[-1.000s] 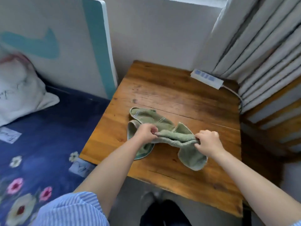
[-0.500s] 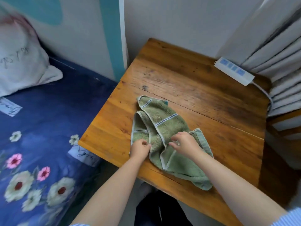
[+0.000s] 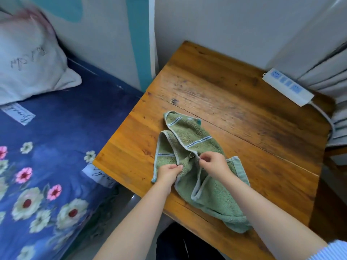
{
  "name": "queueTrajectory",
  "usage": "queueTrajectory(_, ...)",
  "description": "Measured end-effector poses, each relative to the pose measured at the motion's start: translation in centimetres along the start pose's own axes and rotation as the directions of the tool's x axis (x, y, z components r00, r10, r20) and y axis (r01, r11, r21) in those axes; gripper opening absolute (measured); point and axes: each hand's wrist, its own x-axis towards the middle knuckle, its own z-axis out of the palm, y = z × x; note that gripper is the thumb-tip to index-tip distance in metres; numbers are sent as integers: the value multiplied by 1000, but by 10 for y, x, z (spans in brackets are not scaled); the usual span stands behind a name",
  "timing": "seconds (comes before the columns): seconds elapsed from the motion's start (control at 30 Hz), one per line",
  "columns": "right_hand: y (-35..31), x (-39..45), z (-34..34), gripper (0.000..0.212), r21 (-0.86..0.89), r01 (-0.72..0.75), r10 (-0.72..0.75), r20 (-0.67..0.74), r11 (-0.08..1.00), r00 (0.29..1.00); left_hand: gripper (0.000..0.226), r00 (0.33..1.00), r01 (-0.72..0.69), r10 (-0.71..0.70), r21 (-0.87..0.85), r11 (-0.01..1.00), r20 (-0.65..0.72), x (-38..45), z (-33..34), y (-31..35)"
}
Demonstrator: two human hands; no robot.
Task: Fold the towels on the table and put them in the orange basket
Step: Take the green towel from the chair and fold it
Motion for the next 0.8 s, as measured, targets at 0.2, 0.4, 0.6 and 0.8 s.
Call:
queueTrajectory(0.2,10,-7,-60,17,206,-82,96,-56,975,994,39,995,-34,30,-32,999,-100,-13,6,11)
queueTrajectory(0.4,2,1,-110,22,336,-147,163,-19,930,986,15,929,-292,334,239,926,-157,-41,-18,49)
queueTrajectory(0.6,-36,10,-198,25,753,67,171,-234,654,957,20,674,-510,592,301,806,-442,-67,-38,155)
queueTrajectory(0.8,-103,5,-289,21,763,376,105,-497,526,862,20,602,-746,637,-54,664,-481,-117,-23,277)
